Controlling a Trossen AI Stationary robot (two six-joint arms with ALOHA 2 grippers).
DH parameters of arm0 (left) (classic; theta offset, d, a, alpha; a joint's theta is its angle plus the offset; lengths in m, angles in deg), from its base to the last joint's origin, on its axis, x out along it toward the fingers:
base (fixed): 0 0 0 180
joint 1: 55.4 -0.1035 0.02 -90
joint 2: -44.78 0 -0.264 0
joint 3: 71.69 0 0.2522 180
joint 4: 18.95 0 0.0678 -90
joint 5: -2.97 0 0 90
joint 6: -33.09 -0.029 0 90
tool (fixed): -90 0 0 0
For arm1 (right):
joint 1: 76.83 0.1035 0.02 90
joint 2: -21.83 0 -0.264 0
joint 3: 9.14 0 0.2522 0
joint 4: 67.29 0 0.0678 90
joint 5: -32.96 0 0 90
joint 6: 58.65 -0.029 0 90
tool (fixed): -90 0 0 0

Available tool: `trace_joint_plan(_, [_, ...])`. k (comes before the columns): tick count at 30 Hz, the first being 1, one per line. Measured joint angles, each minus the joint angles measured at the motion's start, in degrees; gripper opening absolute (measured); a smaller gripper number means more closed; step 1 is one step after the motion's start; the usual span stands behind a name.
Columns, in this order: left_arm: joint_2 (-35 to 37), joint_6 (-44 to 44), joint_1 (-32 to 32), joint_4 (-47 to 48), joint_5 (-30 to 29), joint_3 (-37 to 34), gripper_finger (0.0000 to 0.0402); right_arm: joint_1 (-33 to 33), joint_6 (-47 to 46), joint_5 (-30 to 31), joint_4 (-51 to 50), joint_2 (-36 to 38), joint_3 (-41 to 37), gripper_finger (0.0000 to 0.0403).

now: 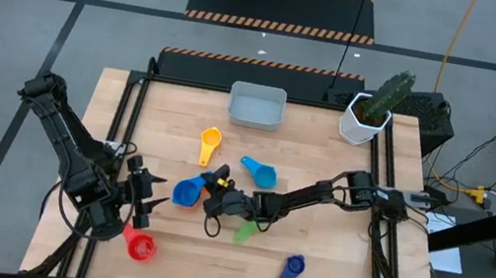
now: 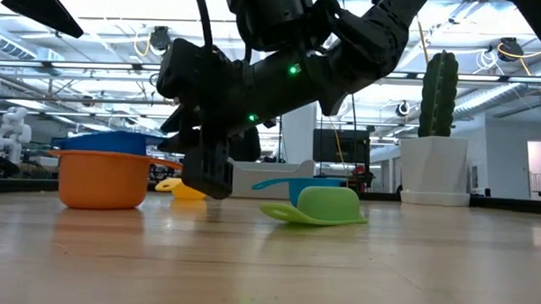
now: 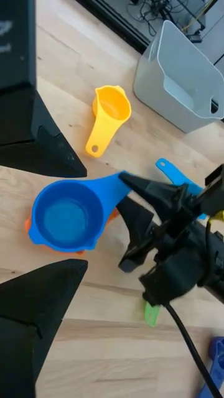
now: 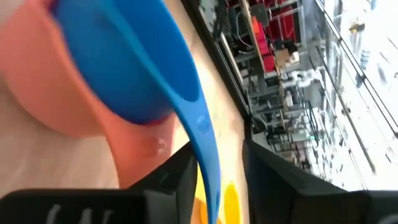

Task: Nest measuring cups in basket
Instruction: Stack the blue measuring cup into the orange measuring cup

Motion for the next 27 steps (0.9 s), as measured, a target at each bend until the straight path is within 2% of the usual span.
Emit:
trace_joint_plan(14, [0.00, -0.57, 0.06, -0.46, 0.20, 0.00, 0.0230, 1.69, -3.57, 0.10, -0.41, 0.02, 0.00, 0.0170])
trace_joint_plan(17, [0.00, -0.57, 0.06, -0.46, 0.20, 0.00, 0.0230, 1.83, -6.93, -0.44, -4.04, 1.09, -0.04, 0.0174])
trace_joint_plan(21, [0.00, -0.94, 0.06, -0.42, 0.20, 0.00, 0.0230, 1.85, -12.13, -2.07, -8.81, 2.97, -0.41, 0.0174])
trace_joint_plan(27, [0.00, -1.43, 0.06, -0.52, 0.13, 0.00, 0.0230, 1.58, -18.17, -9.45, -12.72, 5.16, -0.55, 0.0174])
